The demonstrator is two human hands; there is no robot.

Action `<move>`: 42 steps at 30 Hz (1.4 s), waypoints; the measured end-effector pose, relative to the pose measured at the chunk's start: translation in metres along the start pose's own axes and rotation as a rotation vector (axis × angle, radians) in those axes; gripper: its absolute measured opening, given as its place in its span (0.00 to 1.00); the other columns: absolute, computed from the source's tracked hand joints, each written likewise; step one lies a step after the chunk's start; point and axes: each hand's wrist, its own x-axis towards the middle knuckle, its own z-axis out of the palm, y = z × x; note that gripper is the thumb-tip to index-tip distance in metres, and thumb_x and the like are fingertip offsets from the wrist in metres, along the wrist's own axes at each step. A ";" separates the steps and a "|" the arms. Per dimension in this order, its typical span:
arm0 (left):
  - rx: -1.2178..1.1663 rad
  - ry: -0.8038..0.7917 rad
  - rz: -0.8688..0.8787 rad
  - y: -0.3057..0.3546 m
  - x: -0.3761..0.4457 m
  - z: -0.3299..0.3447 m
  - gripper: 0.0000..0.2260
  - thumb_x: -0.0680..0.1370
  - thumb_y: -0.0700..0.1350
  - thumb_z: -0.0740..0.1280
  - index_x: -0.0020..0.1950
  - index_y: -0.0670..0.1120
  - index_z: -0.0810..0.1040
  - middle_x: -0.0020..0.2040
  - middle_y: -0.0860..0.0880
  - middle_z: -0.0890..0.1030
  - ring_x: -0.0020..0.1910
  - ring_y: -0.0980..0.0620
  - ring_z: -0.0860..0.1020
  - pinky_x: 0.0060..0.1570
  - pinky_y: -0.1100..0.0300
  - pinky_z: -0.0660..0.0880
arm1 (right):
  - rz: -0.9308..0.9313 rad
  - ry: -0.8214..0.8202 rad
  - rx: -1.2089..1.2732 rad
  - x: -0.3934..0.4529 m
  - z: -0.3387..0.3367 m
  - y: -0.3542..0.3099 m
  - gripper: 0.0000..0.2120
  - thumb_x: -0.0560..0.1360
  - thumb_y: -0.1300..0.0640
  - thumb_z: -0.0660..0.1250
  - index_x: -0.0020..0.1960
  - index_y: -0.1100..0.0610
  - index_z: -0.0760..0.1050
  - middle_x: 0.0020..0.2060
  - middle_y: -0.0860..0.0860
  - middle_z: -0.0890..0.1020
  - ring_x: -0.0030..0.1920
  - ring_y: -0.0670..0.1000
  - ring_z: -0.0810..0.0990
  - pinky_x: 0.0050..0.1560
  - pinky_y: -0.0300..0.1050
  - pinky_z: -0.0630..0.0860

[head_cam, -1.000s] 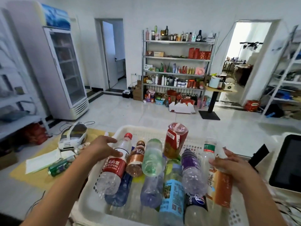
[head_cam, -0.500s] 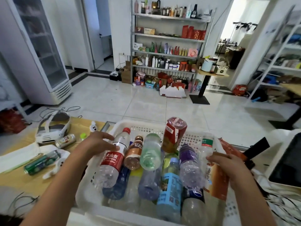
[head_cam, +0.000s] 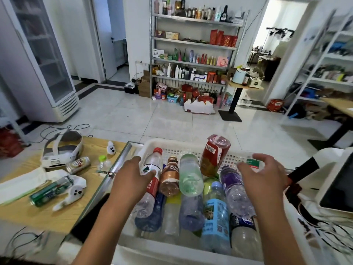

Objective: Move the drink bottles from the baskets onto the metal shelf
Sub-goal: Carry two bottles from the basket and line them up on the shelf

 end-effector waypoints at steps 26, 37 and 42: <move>0.016 -0.031 0.096 -0.019 -0.028 0.009 0.23 0.65 0.48 0.72 0.57 0.44 0.74 0.57 0.45 0.76 0.58 0.43 0.74 0.54 0.54 0.73 | 0.260 -0.612 0.021 -0.029 0.087 -0.021 0.29 0.69 0.47 0.75 0.62 0.63 0.73 0.52 0.59 0.81 0.48 0.60 0.83 0.39 0.50 0.81; -0.344 0.013 0.377 -0.022 -0.039 -0.020 0.26 0.64 0.46 0.73 0.61 0.58 0.74 0.61 0.60 0.78 0.53 0.62 0.77 0.48 0.64 0.77 | 0.322 -0.661 0.890 -0.053 0.090 -0.014 0.19 0.70 0.57 0.73 0.58 0.63 0.78 0.53 0.63 0.84 0.52 0.62 0.83 0.54 0.60 0.79; -0.410 -0.032 0.538 -0.016 -0.032 -0.019 0.30 0.68 0.52 0.74 0.68 0.58 0.69 0.67 0.61 0.73 0.66 0.58 0.72 0.58 0.54 0.77 | 0.416 -0.750 1.238 -0.070 0.098 -0.017 0.25 0.65 0.61 0.75 0.60 0.62 0.75 0.56 0.63 0.76 0.50 0.59 0.79 0.49 0.55 0.75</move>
